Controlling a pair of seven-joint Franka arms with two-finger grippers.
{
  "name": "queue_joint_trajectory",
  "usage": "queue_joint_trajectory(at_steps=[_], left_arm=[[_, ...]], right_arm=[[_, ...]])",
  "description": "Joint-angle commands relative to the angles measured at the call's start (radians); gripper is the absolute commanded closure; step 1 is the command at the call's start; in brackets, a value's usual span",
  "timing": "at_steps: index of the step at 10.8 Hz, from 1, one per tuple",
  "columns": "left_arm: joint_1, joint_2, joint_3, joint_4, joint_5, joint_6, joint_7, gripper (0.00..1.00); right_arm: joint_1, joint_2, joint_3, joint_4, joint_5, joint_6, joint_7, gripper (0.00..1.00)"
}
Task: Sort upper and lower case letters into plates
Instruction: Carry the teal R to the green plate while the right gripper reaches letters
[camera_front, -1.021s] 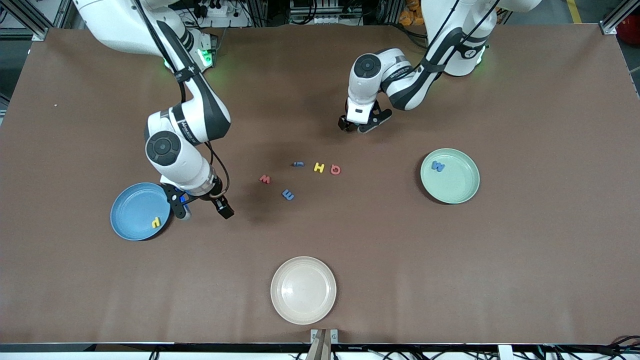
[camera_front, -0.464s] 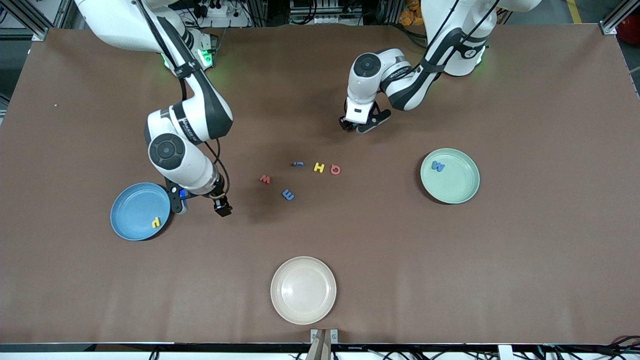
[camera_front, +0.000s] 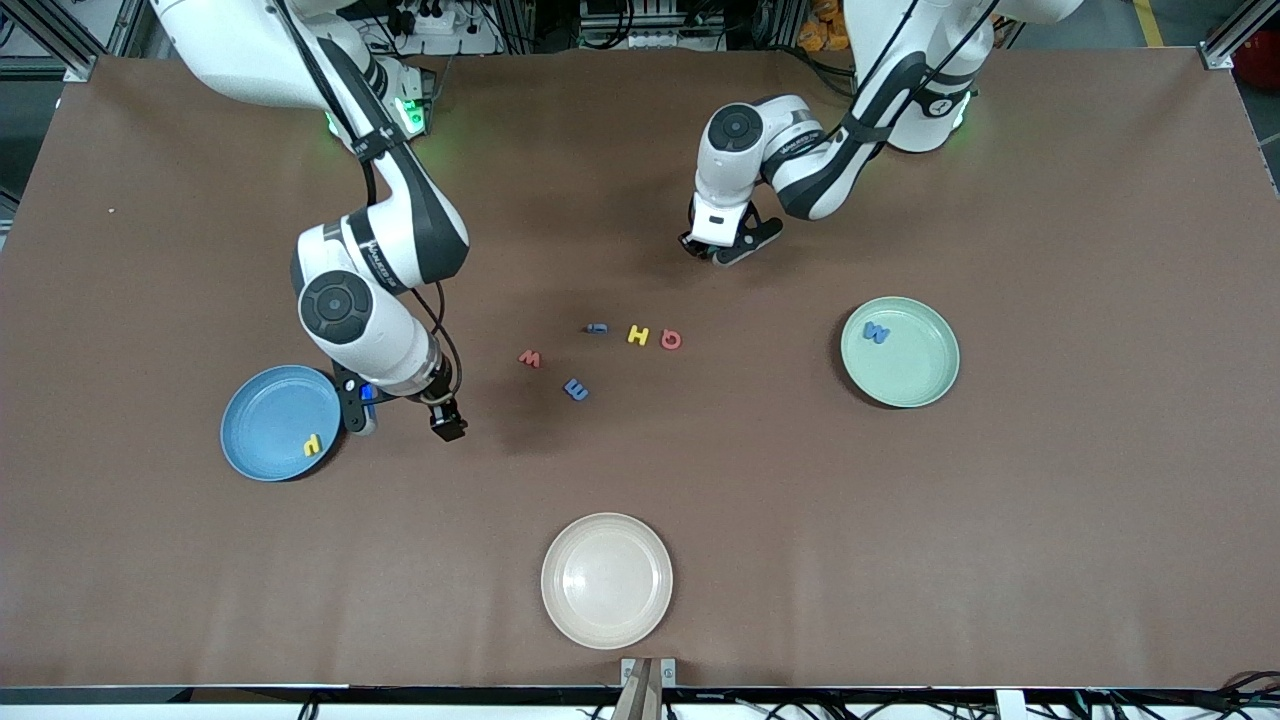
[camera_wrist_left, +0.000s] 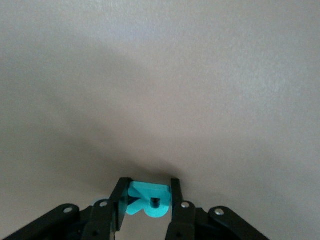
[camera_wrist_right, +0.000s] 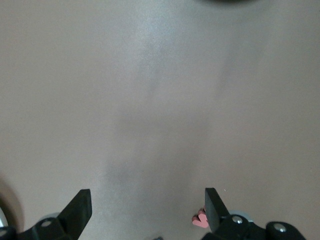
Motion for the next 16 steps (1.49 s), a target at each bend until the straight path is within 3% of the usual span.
queue_joint_trajectory(at_steps=[1, 4, 8, 12, 13, 16], left_arm=[[0.053, -0.011, -0.005, -0.003, 0.037, 0.004, -0.016, 0.68], [0.073, -0.071, -0.008, -0.002, 0.034, -0.056, -0.006, 0.72], [0.159, -0.169, -0.01, 0.0, -0.087, -0.212, 0.29, 0.72], [0.389, -0.298, 0.001, 0.004, -0.161, -0.422, 0.849, 0.7], [0.488, -0.321, 0.001, 0.004, -0.161, -0.459, 1.028, 0.69], [0.752, -0.294, 0.002, 0.026, -0.15, -0.438, 1.455, 0.67]], right_arm=[[0.002, 0.038, 0.004, 0.036, 0.015, -0.007, 0.013, 0.0], [-0.005, 0.055, 0.004, 0.066, 0.015, -0.008, 0.014, 0.0], [0.021, 0.092, 0.006, 0.086, 0.017, -0.01, 0.08, 0.0], [0.129, 0.115, 0.004, 0.108, 0.03, -0.007, 0.22, 0.0], [0.162, 0.133, 0.006, 0.11, 0.036, -0.002, 0.23, 0.0], [0.25, 0.138, 0.004, 0.052, 0.159, 0.136, 0.238, 0.0]])
